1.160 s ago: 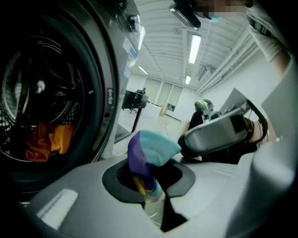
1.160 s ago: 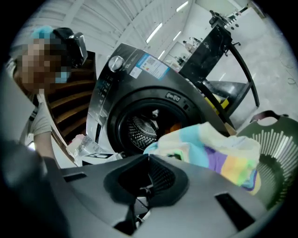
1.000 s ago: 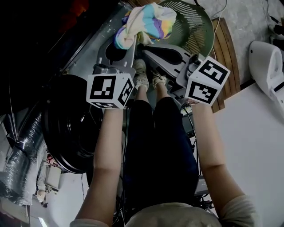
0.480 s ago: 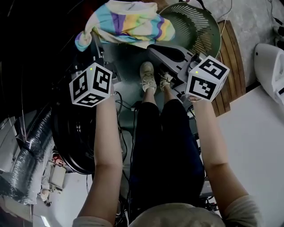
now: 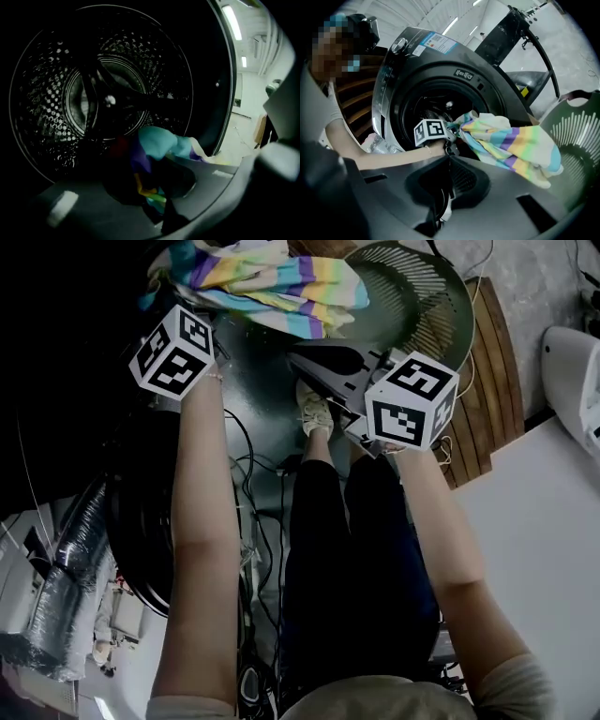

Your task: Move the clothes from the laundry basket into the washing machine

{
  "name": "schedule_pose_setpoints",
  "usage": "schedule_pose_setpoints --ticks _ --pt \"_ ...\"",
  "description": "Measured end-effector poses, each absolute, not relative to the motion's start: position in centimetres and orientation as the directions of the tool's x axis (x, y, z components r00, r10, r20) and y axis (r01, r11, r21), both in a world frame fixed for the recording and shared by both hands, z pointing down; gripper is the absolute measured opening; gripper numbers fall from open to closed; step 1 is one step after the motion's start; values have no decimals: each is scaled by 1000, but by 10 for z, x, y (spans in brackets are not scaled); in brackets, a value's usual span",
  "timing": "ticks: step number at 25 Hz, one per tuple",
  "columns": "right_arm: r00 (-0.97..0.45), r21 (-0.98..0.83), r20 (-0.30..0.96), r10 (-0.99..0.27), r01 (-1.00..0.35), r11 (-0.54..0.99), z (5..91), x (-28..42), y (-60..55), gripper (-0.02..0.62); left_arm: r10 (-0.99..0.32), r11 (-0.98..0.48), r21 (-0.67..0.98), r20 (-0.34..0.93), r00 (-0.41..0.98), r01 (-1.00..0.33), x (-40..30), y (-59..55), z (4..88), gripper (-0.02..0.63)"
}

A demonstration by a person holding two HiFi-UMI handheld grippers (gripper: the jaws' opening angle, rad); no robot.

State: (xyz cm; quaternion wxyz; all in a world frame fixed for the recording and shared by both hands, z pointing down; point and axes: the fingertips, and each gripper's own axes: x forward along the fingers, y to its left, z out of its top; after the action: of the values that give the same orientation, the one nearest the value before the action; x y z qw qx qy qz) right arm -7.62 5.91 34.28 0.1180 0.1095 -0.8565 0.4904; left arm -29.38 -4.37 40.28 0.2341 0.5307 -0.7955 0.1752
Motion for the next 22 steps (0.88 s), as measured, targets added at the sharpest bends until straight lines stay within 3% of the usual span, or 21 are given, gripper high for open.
schedule_pose_setpoints --ticks 5,11,14,16,22 --pt "-945 -823 318 -76 -315 472 356 -72 68 11 -742 389 -123 545 -390 -913 -324 -62 395 66" --pt "-943 -840 319 -92 -326 434 370 -57 75 11 -792 451 -87 419 -444 -888 -342 -80 353 62" --pt "-943 -839 320 -90 -326 435 371 -54 80 11 -765 480 -21 479 -430 -877 -343 -83 377 77" --pt "-944 -842 318 -86 -323 432 369 -55 85 11 -745 511 49 522 -414 -858 -341 -75 392 181" --pt "-949 -852 309 -59 -304 427 360 -56 101 11 -747 482 89 562 -356 -871 -318 -24 392 301"
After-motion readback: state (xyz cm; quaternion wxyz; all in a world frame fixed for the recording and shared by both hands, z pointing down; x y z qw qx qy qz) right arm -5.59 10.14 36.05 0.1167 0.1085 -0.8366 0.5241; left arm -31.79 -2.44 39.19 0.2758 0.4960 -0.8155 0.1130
